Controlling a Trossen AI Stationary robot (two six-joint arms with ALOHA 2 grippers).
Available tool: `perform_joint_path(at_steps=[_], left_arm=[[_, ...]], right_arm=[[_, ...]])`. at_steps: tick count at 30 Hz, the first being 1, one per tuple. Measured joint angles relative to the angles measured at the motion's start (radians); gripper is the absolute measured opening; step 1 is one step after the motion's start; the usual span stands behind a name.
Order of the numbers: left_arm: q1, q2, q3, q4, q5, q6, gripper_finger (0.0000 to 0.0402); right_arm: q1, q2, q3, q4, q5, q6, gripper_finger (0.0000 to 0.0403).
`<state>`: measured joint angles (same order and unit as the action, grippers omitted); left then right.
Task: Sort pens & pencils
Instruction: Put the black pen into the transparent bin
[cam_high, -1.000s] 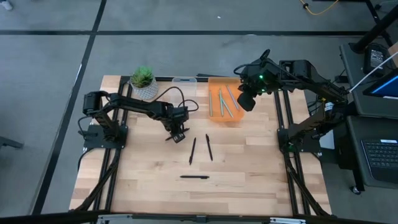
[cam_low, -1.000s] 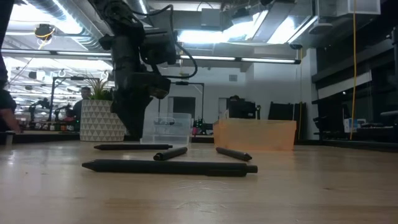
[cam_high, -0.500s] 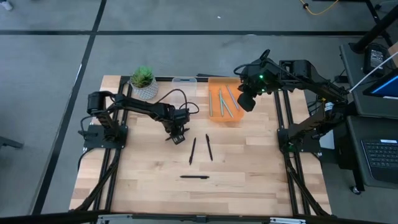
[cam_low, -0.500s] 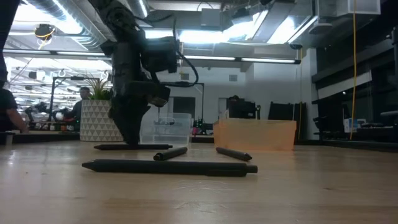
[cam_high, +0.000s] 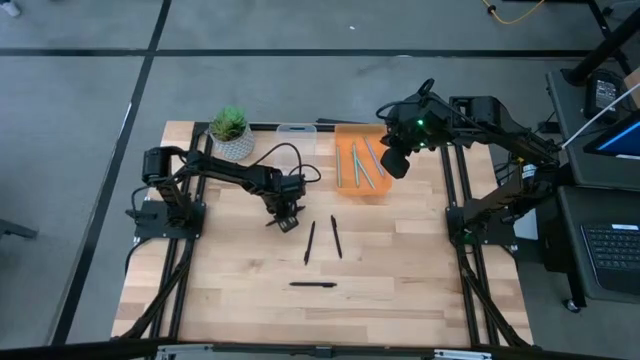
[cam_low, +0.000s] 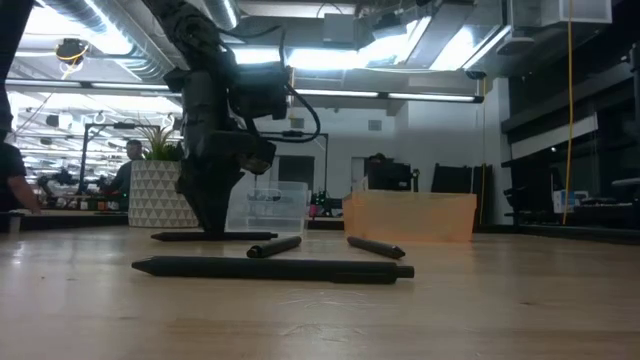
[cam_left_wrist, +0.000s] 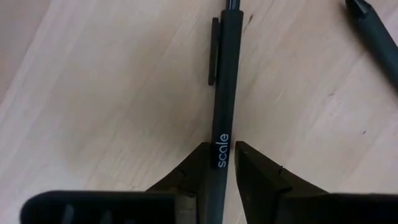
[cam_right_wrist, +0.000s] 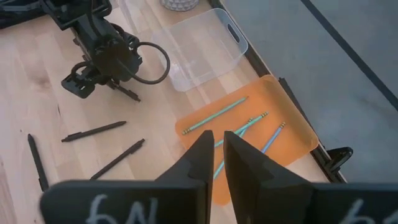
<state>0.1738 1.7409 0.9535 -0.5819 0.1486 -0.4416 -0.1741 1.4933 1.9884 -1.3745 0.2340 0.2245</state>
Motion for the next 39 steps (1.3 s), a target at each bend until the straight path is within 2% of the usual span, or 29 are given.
perform_joint_path(at_steps=[4,12,23,31,39], left_arm=[[-0.003,0.010,0.002,0.000,0.000,-0.002,0.0063],[-0.003,0.012,0.001,0.001,0.007,-0.019,0.0024],[-0.003,0.011,0.001,0.013,0.017,-0.049,0.0020],[-0.006,0.017,0.104,-0.056,0.001,-0.046,0.0018],[-0.005,0.017,0.215,-0.234,-0.026,-0.035,0.0018]], right_arm=[[0.000,0.000,0.000,0.003,0.000,-0.005,0.0039],[-0.001,0.000,0.000,0.004,0.000,-0.013,0.0039],[0.000,0.000,0.000,0.014,0.000,-0.020,0.0039],[-0.001,0.000,0.000,0.008,0.001,-0.024,0.0039],[0.000,0.000,0.000,-0.005,0.001,-0.029,0.0039]])
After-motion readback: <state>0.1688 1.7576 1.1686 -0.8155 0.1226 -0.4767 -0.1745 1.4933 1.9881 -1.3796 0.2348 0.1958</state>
